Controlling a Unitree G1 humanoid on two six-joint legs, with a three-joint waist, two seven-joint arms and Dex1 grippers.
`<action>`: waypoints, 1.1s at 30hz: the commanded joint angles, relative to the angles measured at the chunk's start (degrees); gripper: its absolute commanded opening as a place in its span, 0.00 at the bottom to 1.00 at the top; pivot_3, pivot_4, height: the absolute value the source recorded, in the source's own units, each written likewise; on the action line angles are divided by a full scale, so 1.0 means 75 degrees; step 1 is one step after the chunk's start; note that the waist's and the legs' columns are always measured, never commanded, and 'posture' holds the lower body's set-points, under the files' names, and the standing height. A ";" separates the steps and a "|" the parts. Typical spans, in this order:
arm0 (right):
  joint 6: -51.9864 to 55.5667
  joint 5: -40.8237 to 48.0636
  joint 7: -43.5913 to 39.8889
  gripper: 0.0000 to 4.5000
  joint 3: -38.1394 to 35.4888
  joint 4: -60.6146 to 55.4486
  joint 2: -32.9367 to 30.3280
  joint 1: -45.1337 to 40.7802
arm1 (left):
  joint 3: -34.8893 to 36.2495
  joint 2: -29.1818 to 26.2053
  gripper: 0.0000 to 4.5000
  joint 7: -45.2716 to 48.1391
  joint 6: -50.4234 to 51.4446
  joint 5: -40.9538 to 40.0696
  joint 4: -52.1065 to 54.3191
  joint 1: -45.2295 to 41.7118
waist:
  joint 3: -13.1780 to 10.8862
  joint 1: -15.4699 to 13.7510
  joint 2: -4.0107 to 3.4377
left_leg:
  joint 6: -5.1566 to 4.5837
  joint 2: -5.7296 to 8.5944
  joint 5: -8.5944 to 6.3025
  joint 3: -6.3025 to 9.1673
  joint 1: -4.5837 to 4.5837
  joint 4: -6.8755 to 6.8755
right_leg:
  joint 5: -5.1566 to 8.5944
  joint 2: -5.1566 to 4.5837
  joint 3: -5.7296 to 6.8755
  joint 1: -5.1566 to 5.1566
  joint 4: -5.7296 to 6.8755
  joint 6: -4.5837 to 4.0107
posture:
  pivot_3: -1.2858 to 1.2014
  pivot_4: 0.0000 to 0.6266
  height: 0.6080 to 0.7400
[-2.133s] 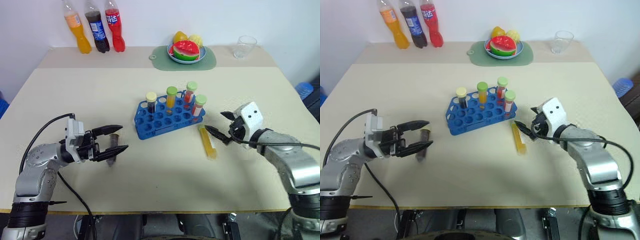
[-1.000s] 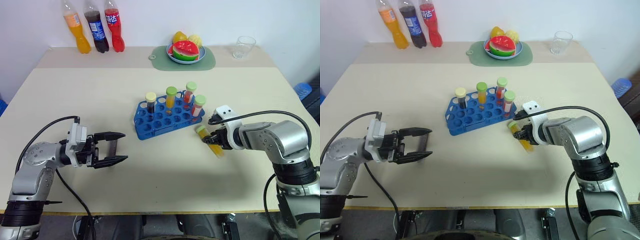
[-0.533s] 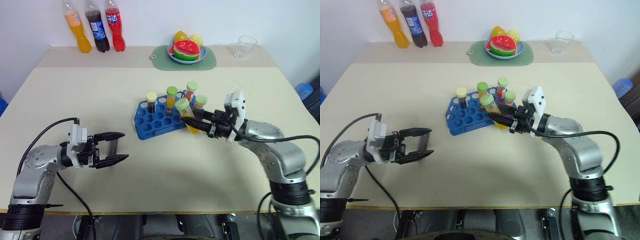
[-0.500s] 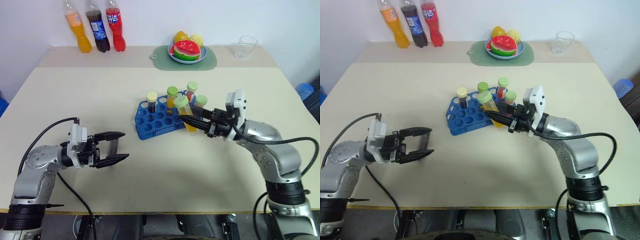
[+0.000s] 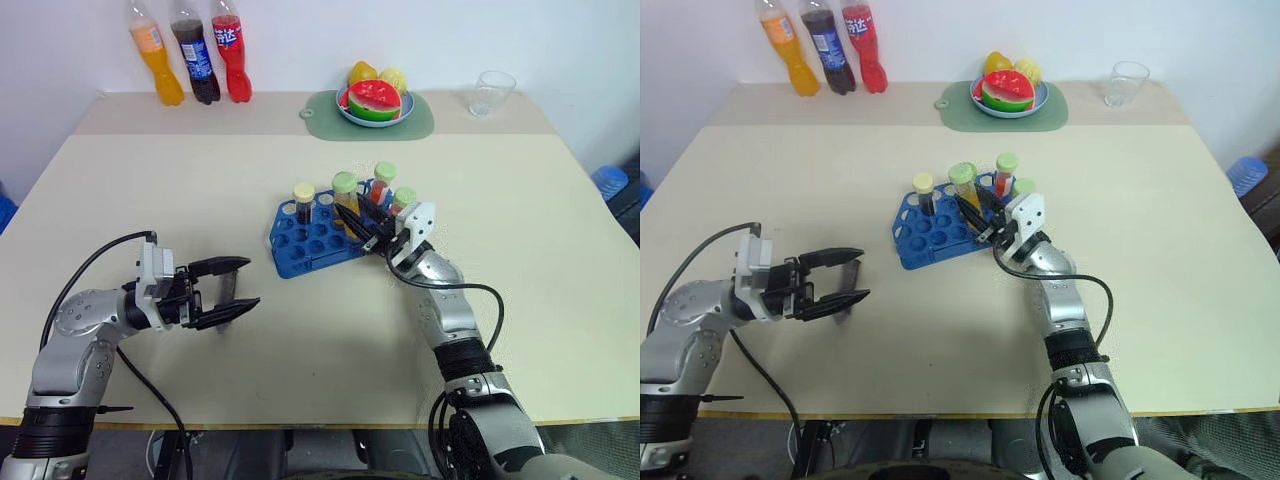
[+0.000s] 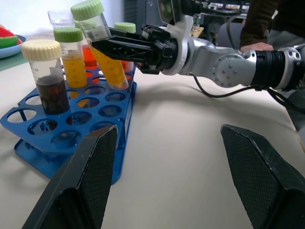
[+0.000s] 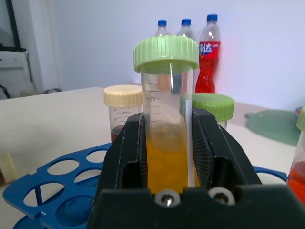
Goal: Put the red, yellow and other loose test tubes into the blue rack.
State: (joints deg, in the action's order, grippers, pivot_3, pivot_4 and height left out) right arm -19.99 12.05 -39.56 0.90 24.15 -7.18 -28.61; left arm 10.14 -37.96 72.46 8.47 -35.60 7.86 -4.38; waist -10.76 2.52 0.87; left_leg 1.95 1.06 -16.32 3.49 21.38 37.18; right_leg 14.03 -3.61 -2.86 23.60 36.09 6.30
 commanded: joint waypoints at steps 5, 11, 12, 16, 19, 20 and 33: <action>-0.0810 -0.0228 0.0189 0.18 -0.0001 0.0758 0.0023 -0.0053 | 0.0215 -0.0012 0.79 -0.0026 -0.0119 -0.0099 0.0069 0.0009 | 0.0002 0.0000 0.0000 | 0.0001 0.0000 0.0001 0.0002 -0.0007 0.0001 | 0.0000 0.0001 0.0000 -0.0008 0.0002 -0.0001 | 0.52 0.24 1.00; -0.1435 -0.0061 -0.0235 0.49 0.0089 0.1234 0.0104 0.0110 | 0.0229 0.0198 0.79 -0.0319 -0.0147 -0.0083 0.0080 0.0105 | 0.0007 0.0005 0.0002 | 0.0001 0.0000 0.0001 0.0002 -0.0016 0.0001 | 0.0000 0.0002 0.0000 -0.0017 0.0003 -0.0001 | 0.52 0.24 1.00; -0.1582 -0.0154 -0.0172 0.61 0.0101 0.1256 0.0096 0.0131 | 0.0254 0.0228 0.79 -0.0370 -0.0141 -0.0093 0.0085 0.0109 | 0.0006 0.0005 0.0000 | 0.0001 0.0000 0.0001 0.0003 -0.0014 0.0001 | 0.0000 0.0003 0.0000 -0.0015 0.0003 -0.0001 | 0.52 0.24 1.00; -0.2068 -0.0707 0.0176 1.00 0.0157 0.0928 -0.0206 0.0332 | 0.0524 0.0447 0.79 -0.0923 0.0077 -0.0340 0.0159 0.0020 | 0.0002 0.0002 -0.0006 | 0.0001 0.0000 0.0001 0.0002 0.0003 -0.0004 | 0.0001 0.0004 0.0000 0.0008 0.0004 -0.0001 | 0.52 0.24 1.00; -0.1853 -0.0579 -0.0123 1.00 0.0160 0.0281 -0.0666 0.0600 | 0.0758 0.0613 0.79 -0.1571 0.0405 -0.0580 0.0351 -0.0085 | 0.0002 -0.0017 -0.0006 | 0.0001 0.0001 0.0001 0.0005 0.0004 -0.0003 | 0.0000 0.0000 0.0000 0.0004 0.0003 -0.0001 | 0.52 0.24 1.00; -0.1779 -0.0550 -0.0194 1.00 0.0172 0.0102 -0.0807 0.0678 | 0.0801 0.0633 0.79 -0.1707 0.0491 -0.0640 0.0413 -0.0104 | 0.0001 -0.0021 -0.0006 | 0.0001 0.0002 0.0001 0.0005 0.0004 -0.0002 | 0.0000 -0.0002 0.0000 0.0004 0.0002 0.0000 | 0.52 0.24 1.00; 0.1197 0.1601 -0.3222 1.00 -0.0267 -0.3886 -0.4615 0.2733 | 0.2067 -0.0162 0.79 -0.8189 0.8457 -0.2213 0.3402 -0.0581 | -0.0005 0.0005 0.0002 | -0.0001 -0.0002 0.0000 0.0012 -0.0009 0.0006 | 0.0003 0.0007 -0.0001 -0.0015 0.0007 0.0005 | 0.52 0.24 1.00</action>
State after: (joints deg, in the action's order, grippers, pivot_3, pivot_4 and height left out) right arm -12.28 21.75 -62.71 0.35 -1.60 -41.35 -7.15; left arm 21.87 -37.74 15.10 59.96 -45.58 30.67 -5.84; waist -10.80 2.55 0.89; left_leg 1.94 1.06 -16.32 3.62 21.30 37.26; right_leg 14.06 -3.51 -2.85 23.47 36.15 6.34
